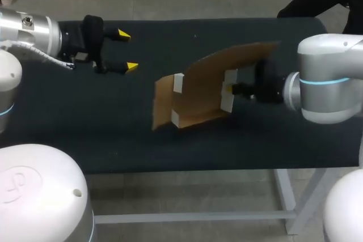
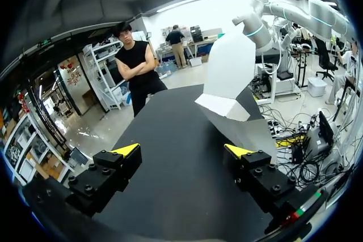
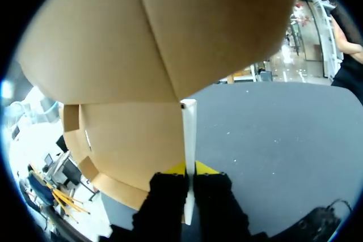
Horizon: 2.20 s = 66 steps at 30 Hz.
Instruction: Assemble the packaging by folding the flat box into shape, placing the metal phone stand inside, and closing the box properly
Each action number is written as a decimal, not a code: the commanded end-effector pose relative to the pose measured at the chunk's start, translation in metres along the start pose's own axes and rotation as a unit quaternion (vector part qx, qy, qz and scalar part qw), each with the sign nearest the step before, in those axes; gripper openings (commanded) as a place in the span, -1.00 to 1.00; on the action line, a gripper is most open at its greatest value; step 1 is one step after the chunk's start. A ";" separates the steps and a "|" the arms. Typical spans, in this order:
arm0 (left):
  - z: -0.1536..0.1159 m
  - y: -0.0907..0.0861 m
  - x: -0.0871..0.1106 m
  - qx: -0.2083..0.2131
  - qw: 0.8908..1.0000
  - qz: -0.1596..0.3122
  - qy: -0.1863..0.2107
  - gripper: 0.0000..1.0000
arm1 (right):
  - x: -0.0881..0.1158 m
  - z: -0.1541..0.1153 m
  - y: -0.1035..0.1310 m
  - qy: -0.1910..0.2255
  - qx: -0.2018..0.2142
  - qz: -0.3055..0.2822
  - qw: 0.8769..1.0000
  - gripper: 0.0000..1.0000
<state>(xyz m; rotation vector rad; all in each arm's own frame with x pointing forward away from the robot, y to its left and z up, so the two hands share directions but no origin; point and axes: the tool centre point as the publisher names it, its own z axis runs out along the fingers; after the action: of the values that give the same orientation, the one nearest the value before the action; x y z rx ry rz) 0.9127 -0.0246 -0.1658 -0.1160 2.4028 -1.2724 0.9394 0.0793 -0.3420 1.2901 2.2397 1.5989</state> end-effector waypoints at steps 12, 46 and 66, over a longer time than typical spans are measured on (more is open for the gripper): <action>-0.017 -0.002 0.004 -0.051 0.998 0.002 0.030 1.00 | 0.001 -0.001 0.002 0.100 0.143 0.040 0.984 -1.00; -0.017 0.011 0.011 -0.141 0.981 0.074 0.110 1.00 | -0.010 -0.002 -0.023 -0.021 0.341 0.138 0.929 -1.00; -0.012 0.020 0.015 -0.186 0.969 0.080 0.143 1.00 | -0.008 0.005 -0.034 -0.098 0.388 0.186 0.897 -1.00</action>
<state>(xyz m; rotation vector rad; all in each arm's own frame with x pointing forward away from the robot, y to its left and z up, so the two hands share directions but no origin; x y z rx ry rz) 0.8930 -0.0038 -0.1792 0.1663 2.8013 -0.8186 0.9278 0.0645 -0.3753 1.9849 2.7699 0.6964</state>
